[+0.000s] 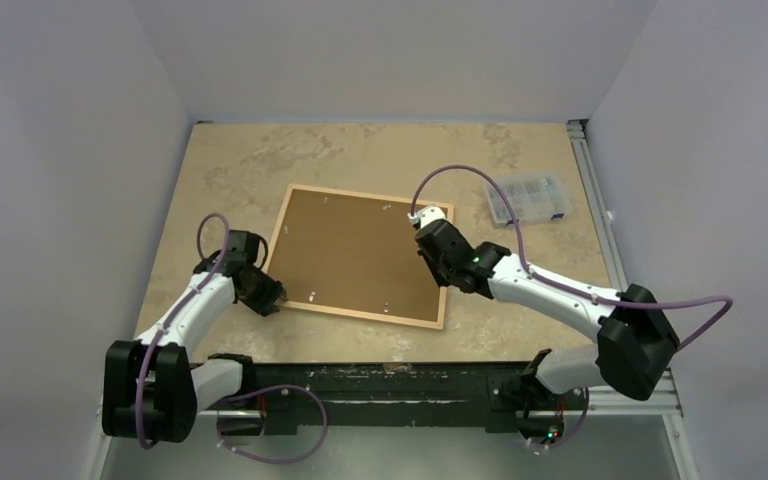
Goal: Take the photo out of the frame
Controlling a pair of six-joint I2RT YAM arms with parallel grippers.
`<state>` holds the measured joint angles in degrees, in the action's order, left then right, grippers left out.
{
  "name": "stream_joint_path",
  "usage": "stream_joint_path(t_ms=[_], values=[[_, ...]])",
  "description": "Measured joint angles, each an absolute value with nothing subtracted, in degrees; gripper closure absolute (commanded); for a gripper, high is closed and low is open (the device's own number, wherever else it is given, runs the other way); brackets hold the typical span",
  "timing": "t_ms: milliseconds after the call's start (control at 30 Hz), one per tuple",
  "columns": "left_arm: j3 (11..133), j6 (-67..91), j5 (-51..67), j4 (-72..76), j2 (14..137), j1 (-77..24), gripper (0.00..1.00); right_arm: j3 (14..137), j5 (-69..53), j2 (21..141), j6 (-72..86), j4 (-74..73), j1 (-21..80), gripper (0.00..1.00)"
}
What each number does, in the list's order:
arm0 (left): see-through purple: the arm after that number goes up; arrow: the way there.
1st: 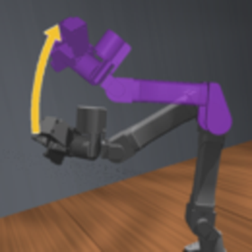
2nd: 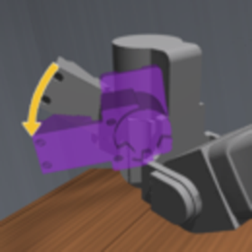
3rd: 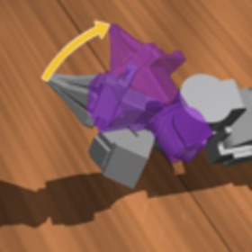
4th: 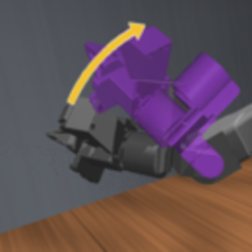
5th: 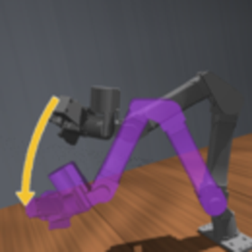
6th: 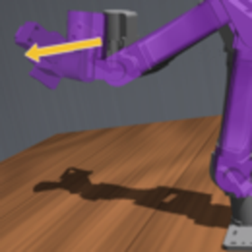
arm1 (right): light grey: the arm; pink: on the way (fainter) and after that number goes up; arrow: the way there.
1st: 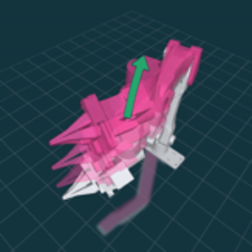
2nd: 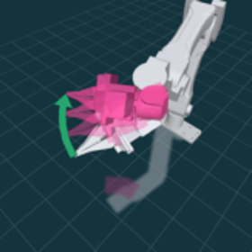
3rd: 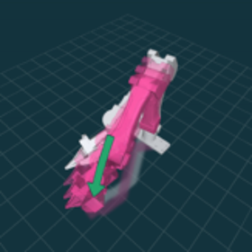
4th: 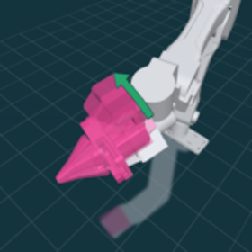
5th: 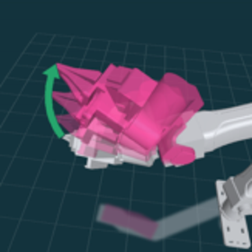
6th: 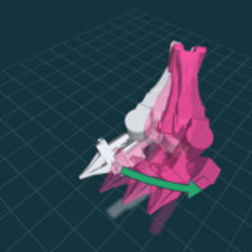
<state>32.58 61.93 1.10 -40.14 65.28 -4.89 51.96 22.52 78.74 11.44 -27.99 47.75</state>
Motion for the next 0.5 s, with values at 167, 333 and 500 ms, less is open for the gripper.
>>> stream_joint_path(t_ms=[167,333,500], values=[[32.45,61.95,1.08,-40.03,65.06,-4.89,1.00,50.61,16.47,75.94,12.49,-26.22,47.94,1.00],[32.29,61.98,1.08,-39.97,64.82,-4.89,1.00,50.30,13.61,72.86,14.17,-24.58,48.73,1.00],[32.10,62.00,1.28,-40.03,64.23,-4.89,0.86,49.41,17.41,70.11,16.80,-24.75,48.73,1.00]])
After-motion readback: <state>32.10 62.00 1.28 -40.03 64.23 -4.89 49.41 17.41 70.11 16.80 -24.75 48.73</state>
